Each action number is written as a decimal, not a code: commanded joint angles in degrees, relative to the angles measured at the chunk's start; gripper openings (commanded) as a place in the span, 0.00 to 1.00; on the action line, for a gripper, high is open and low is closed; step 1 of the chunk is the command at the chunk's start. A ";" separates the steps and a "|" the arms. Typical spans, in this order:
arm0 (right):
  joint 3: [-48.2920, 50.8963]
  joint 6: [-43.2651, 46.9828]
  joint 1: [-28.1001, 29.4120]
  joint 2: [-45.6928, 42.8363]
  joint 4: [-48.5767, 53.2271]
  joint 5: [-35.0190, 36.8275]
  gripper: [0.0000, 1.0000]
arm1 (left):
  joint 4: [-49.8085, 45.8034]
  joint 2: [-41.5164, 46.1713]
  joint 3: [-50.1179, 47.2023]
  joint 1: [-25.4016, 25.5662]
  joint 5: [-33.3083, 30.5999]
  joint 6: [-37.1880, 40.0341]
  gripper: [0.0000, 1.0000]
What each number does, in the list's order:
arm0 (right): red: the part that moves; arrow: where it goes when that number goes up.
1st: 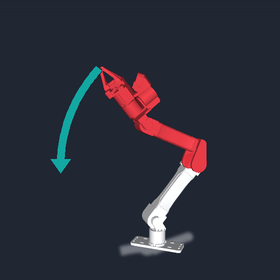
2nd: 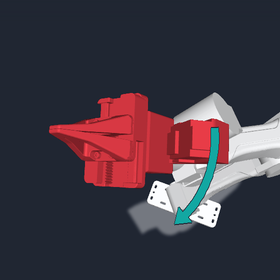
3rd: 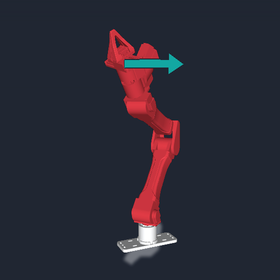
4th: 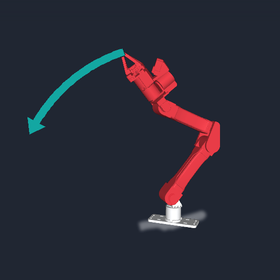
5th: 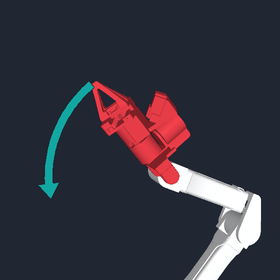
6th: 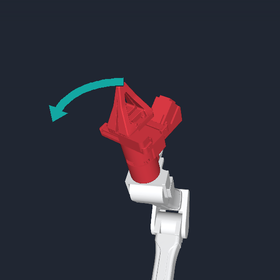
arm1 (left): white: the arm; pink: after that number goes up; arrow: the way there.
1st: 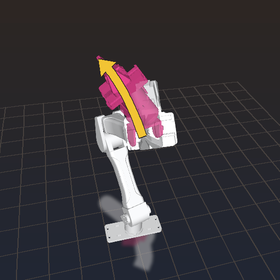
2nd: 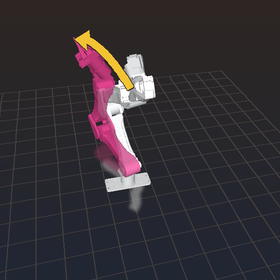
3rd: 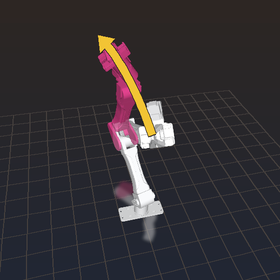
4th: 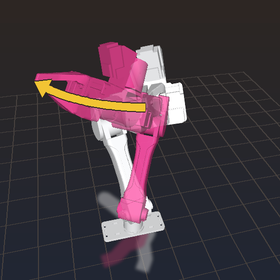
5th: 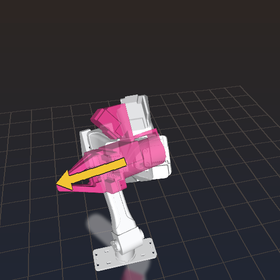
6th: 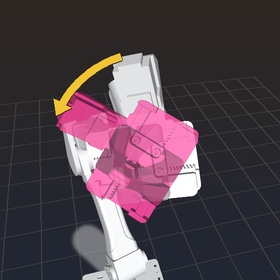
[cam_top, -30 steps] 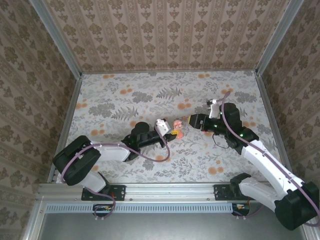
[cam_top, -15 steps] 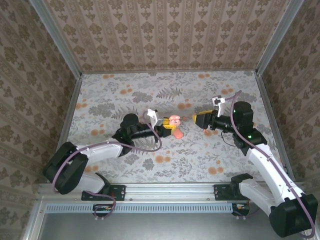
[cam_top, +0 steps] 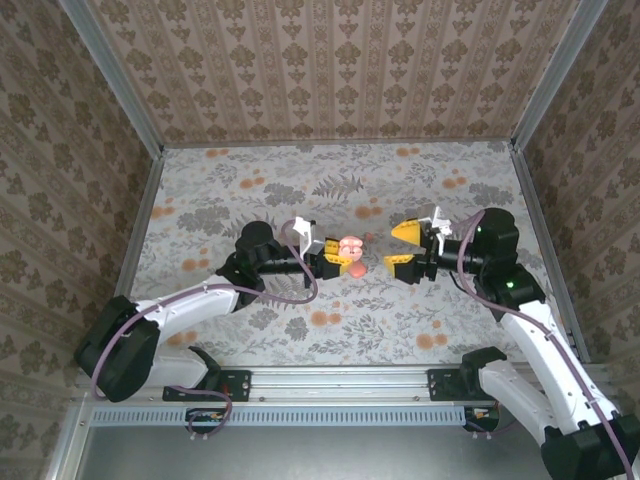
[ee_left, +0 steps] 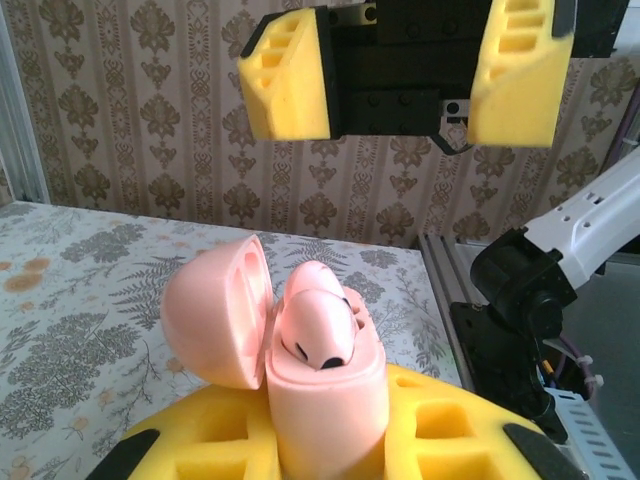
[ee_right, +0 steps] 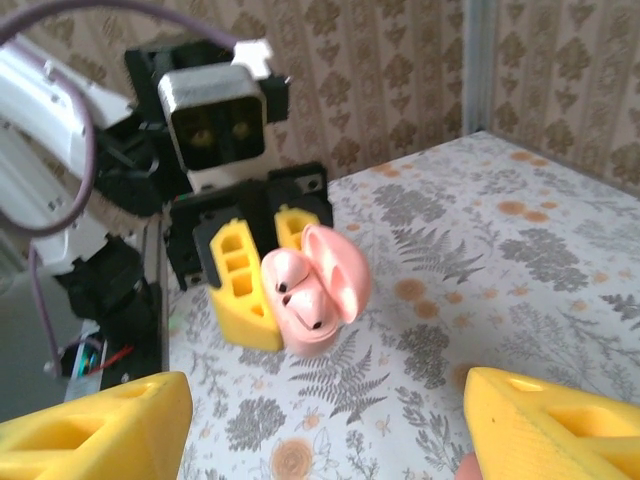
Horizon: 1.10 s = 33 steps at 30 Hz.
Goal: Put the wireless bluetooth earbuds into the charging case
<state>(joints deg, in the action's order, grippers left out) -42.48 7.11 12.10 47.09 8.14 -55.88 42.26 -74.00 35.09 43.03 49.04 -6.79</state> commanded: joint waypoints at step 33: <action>-6.84 10.25 12.14 13.90 -3.17 -2.75 0.60 | -5.69 3.77 3.01 0.39 0.61 3.47 0.10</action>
<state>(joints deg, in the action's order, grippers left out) -49.08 17.61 23.90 63.29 8.69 -57.41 37.65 -71.40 36.21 43.09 49.69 -4.69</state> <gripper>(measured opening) 0.600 0.192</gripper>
